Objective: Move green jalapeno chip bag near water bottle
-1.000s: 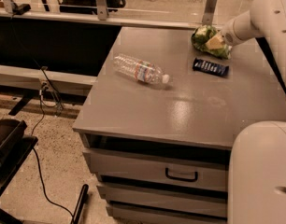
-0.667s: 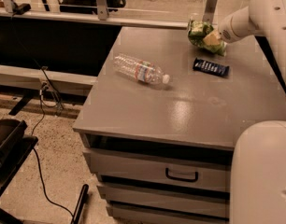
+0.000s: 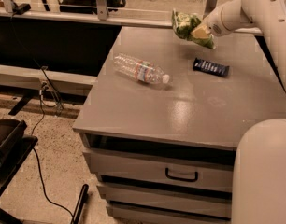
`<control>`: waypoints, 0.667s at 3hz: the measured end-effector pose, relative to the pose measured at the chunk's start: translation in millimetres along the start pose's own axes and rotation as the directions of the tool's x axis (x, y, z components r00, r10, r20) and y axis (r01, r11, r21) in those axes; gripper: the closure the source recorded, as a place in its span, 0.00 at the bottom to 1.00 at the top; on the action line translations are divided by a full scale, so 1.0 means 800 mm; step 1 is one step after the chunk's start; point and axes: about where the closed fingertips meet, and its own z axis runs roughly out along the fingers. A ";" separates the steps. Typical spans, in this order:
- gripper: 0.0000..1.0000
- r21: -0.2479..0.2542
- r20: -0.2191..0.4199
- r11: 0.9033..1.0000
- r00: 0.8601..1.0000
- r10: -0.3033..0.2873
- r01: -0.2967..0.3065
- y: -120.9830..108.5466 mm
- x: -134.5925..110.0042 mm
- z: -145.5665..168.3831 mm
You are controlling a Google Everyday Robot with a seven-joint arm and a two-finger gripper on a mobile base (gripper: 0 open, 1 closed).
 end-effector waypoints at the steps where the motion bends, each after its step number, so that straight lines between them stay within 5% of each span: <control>1: 1.00 -0.068 0.021 0.995 0.998 -0.066 0.067 0.032 -0.025 0.018; 2: 0.82 -0.125 0.046 0.982 0.990 -0.134 0.139 0.060 -0.041 0.034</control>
Offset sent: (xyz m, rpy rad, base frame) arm -0.0109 0.0903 -0.0135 -0.0965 -0.0002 0.2961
